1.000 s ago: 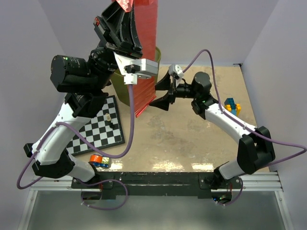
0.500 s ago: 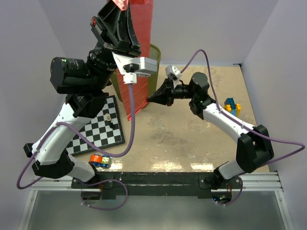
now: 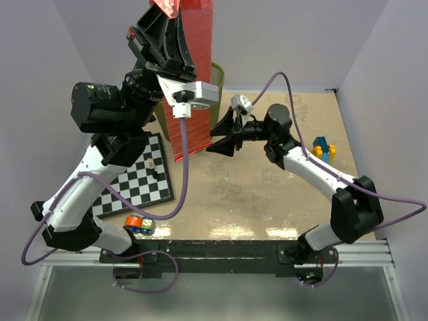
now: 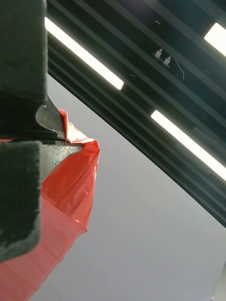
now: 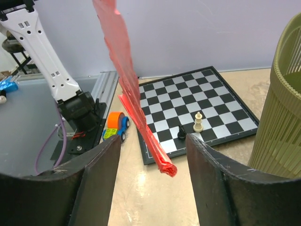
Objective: Put the trash bags into the trash bin
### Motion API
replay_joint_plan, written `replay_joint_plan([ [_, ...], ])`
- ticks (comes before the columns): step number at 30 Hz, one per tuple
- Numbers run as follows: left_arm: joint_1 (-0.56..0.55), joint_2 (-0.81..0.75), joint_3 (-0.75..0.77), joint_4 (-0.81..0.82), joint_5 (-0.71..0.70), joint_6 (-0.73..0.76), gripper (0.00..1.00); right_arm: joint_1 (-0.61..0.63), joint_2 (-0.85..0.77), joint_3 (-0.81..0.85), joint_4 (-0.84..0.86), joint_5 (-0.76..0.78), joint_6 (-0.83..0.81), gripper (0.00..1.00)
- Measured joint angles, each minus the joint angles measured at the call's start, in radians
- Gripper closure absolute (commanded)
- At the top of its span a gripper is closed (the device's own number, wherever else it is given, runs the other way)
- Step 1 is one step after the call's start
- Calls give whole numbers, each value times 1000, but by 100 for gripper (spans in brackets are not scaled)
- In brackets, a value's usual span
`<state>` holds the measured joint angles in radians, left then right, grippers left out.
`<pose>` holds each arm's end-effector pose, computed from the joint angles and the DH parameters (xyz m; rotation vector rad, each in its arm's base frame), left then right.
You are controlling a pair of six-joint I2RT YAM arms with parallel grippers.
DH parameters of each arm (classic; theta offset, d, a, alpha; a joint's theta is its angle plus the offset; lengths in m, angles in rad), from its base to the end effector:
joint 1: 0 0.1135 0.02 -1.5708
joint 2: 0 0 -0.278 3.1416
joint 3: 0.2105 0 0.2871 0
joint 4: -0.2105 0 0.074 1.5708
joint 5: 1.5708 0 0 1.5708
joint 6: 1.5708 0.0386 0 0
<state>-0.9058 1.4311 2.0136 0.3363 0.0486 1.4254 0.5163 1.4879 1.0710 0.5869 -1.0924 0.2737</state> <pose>0.1534 -0.1987 0.6828 0.6239 0.2161 0.4850 0.3035 0.2117 0.3472 -1.1273 1.2197 1.3708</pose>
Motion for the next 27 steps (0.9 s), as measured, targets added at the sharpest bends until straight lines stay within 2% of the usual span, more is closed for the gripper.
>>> replay_joint_plan([
  [9,0,-12,-6,24,30,1,100,9,1,12,6,-1,-1,39],
  [17,0,-12,-9,52,35,11,100,40,21,25,33,-15,19,52],
  [21,0,-11,-10,74,36,19,100,45,32,30,36,-27,26,65],
  [27,0,-9,-13,98,35,35,100,47,33,30,46,-42,34,100],
])
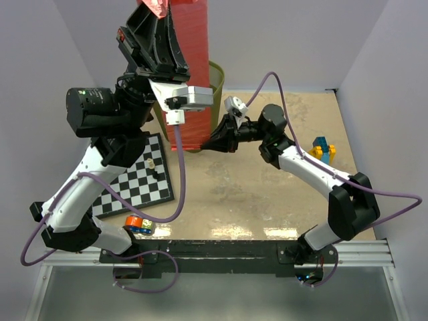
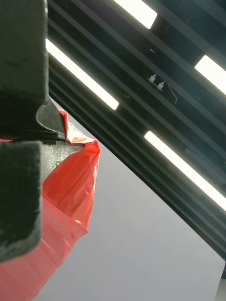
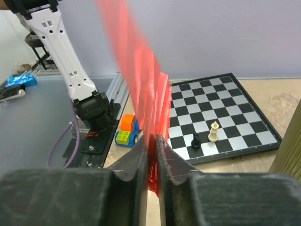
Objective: Put the trash bags into the trash bin
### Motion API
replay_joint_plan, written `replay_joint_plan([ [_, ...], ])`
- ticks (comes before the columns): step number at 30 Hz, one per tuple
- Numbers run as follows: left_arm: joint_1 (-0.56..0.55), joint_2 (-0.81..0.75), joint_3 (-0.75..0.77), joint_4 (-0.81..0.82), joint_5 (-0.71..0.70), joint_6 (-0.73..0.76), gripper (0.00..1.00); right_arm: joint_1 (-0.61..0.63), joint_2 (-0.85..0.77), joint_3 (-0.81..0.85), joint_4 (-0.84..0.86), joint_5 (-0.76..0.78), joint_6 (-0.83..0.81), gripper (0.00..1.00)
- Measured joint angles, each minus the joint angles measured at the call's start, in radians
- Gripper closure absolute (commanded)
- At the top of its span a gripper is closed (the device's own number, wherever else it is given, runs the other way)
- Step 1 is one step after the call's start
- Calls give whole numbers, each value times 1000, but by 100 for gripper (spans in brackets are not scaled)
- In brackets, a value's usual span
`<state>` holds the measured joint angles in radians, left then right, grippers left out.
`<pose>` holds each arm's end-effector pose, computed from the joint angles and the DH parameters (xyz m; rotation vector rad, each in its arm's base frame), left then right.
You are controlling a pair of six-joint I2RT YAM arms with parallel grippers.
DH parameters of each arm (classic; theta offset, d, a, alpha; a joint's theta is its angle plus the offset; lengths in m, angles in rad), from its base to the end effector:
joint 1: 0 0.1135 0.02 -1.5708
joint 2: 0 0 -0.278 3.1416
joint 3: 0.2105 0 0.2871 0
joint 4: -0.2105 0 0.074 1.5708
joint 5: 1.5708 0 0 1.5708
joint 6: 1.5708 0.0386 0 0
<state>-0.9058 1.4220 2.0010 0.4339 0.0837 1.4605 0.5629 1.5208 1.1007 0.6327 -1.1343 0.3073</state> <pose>0.1459 -0.1912 0.6877 0.5533 0.1369 0.5165 0.2987 0.2298 0.3505 -1.1906 1.1659 1.4387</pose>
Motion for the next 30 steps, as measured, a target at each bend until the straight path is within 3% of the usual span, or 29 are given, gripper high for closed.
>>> replay_joint_plan([
  [5,2,-11,-35,10,-17,2,100,-2,-1,0,1,-16,3,100],
  [7,19,-53,-109,-11,-27,0,100,-12,-7,19,-86,-28,-39,100],
  [11,117,-229,-388,-65,-100,-86,100,-42,-21,165,-526,64,-358,100],
  [15,219,-473,-718,-178,-208,-354,99,-60,-36,284,-944,240,-710,100],
  [16,233,-545,-808,-224,-225,-435,94,-60,-38,289,-1028,288,-768,100],
  [19,243,-729,-1032,-385,-216,-640,67,-58,-16,291,-1228,400,-872,100],
  [21,243,-813,-1138,-474,-171,-719,58,-58,27,292,-1352,475,-922,100],
  [25,243,-919,-1319,-644,-69,-743,45,-57,103,296,-1509,614,-959,100],
  [30,243,-973,-1395,-734,16,-697,30,-57,109,325,-1634,717,-964,100],
])
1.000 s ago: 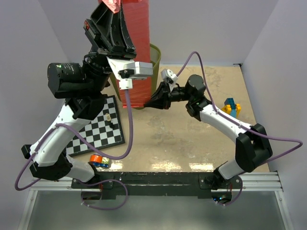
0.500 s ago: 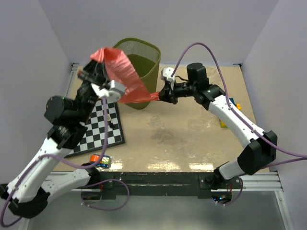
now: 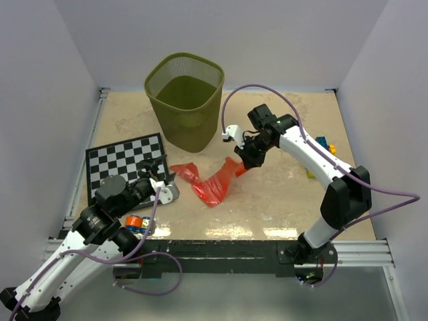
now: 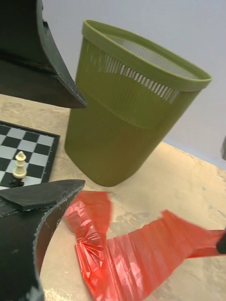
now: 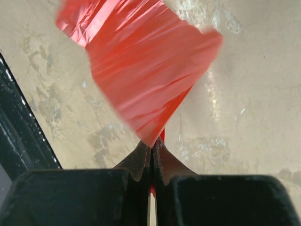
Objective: Put the trash bags into the trash bin
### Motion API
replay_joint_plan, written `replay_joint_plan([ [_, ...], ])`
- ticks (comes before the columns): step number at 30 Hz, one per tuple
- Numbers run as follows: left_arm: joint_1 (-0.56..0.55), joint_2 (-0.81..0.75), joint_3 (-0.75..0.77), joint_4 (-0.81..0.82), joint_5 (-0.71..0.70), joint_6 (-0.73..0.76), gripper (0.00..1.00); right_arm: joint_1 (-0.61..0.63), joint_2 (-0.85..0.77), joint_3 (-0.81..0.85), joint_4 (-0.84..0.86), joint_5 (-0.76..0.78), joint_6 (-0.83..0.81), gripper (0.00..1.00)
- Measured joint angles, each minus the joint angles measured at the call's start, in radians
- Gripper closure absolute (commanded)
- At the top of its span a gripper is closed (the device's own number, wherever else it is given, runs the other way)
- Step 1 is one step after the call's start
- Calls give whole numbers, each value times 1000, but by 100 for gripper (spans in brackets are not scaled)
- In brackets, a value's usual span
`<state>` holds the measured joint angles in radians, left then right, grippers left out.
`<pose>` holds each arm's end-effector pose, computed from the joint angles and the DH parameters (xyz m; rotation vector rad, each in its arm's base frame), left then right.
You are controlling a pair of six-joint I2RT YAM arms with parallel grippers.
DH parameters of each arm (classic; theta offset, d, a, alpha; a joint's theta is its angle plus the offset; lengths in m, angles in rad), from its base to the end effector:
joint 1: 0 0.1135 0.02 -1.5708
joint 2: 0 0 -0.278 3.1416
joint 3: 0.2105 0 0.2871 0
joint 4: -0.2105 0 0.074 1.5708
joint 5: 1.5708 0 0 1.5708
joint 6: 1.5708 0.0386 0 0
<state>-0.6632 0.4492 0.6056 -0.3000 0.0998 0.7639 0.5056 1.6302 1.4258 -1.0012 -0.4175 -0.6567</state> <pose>0.1149 -0.0947 0.3211 1.1766 1.2459 -0.0108 0.3097 0.1893 0.2907 -1.5706 2.1988 0.5327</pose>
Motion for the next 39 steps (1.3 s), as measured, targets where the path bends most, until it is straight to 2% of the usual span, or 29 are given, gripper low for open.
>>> replay_joint_plan([
  [5,0,52,29,32,129,-32,22,0,-30,1,-38,38,9,100],
  [8,-2,148,36,129,215,-130,21,0,-43,1,-46,45,13,100],
  [10,-23,230,36,224,224,-211,20,0,-46,1,-48,55,18,100],
  [14,-157,440,35,455,171,-337,18,0,-46,2,-53,66,31,100],
  [18,-283,608,35,645,59,-379,18,0,-39,16,-59,68,56,100],
  [21,-329,694,35,743,-22,-385,18,0,-33,28,-58,67,68,100],
  [27,-337,815,37,879,-135,-386,24,0,-34,29,-59,59,78,100],
  [35,-339,905,58,924,-140,-399,32,0,-41,34,-60,48,98,100],
  [39,-339,936,94,927,-134,-415,39,0,-51,34,-61,25,100,100],
])
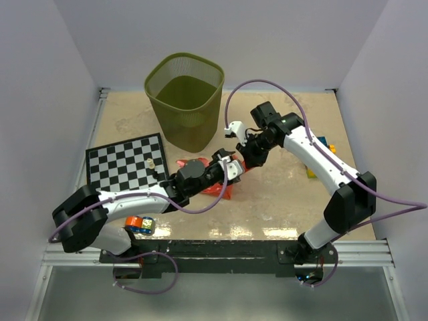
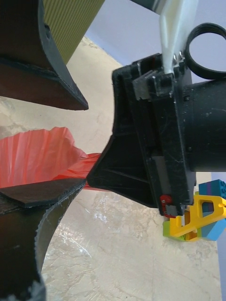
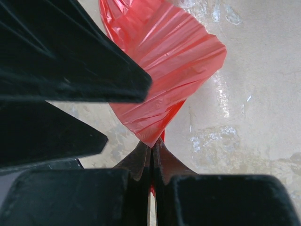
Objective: Put the trash bags into the trash bin
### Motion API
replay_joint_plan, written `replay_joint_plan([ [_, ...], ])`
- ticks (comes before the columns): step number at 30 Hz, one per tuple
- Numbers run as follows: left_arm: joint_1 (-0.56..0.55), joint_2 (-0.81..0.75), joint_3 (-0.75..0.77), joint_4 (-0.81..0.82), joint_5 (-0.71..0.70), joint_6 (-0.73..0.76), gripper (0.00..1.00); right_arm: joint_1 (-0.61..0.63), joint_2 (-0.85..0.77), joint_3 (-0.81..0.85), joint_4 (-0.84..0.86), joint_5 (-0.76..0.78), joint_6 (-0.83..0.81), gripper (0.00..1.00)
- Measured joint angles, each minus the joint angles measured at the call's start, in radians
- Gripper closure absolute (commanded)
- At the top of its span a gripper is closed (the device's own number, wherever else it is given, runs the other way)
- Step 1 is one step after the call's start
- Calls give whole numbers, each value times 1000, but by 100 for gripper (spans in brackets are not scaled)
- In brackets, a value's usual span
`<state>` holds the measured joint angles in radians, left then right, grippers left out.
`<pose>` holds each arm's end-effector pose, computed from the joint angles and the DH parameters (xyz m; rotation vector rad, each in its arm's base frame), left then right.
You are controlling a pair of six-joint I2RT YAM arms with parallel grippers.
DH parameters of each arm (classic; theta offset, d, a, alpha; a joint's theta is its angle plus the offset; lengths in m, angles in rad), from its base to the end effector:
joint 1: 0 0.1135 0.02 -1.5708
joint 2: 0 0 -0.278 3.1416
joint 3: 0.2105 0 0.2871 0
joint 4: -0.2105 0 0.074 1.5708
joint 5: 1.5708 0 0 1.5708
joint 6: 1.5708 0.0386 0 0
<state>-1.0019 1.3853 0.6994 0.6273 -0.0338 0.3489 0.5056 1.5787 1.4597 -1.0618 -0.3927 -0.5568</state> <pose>0.1823 -0.2827 0.2487 1.0111 1.3043 -0.4727 0.2989 0.1823 0.3163 -1.4576 2.2718 0.5227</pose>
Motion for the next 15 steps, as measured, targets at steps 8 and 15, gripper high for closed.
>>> replay_joint_plan([
  [8,0,85,46,6,7,10,49,0,-16,0,0,-22,1,100],
  [15,0,95,46,2,8,38,63,0,-58,0,0,-22,1,100],
])
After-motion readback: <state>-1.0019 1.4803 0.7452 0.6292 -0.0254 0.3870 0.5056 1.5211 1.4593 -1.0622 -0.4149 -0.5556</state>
